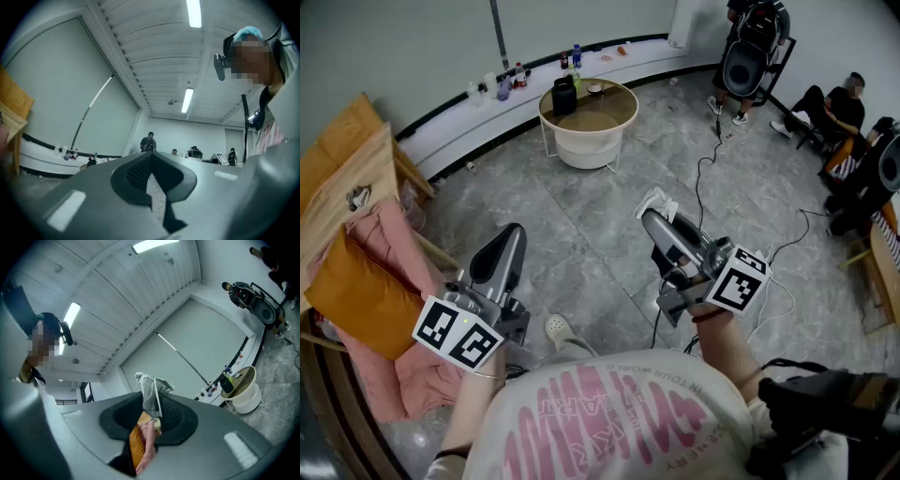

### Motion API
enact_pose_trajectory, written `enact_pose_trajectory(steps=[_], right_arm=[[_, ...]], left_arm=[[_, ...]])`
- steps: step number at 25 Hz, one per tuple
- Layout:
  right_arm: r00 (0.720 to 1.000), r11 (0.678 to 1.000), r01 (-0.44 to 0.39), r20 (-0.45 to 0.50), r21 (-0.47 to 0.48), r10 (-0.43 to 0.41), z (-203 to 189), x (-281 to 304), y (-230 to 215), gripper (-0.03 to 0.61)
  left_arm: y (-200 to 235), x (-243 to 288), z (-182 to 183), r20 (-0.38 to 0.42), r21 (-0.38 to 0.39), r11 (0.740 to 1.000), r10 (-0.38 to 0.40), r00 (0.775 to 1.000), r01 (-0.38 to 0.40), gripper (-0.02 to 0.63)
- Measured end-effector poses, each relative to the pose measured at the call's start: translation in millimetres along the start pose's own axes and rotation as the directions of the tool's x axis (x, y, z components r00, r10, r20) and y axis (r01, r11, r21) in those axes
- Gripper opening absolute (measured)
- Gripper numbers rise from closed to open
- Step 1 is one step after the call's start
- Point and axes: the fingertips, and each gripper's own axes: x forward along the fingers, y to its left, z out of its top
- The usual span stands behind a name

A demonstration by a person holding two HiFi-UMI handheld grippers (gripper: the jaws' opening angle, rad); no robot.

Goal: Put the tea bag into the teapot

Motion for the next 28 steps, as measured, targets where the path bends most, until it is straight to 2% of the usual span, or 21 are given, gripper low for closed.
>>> enact_pose_trajectory(steps=[19, 22, 25, 28], right_arm=[[1.000, 1.000, -0.017, -0.001, 0.018, 0.017, -2, 8, -8, 0.092], [1.000, 1.000, -0.019, -0.023, 0.004, 0.019, -7, 9, -10, 0.092], [0.999, 1.000, -0.007, -0.033, -0.018, 0.007, -24, 12, -19, 0.092], [1.000, 1.000, 0.005, -0.031, -0.021, -0.005, -45, 28, -36, 0.092]], left_arm=[[12, 1, -3, 0.002, -0.020, 1.000, 0.022, 1.000, -0.022, 0.015], [13, -1, -7, -0.007, 0.002, 1.000, 0.026, 1.000, -0.026, 0.015], [26, -9, -21, -0.019, 0.039, 0.999, 0.023, 1.000, -0.022, 0.015], [59, -17, -32, 0.012, 0.027, 0.999, 0.025, 1.000, -0.025, 0.017]])
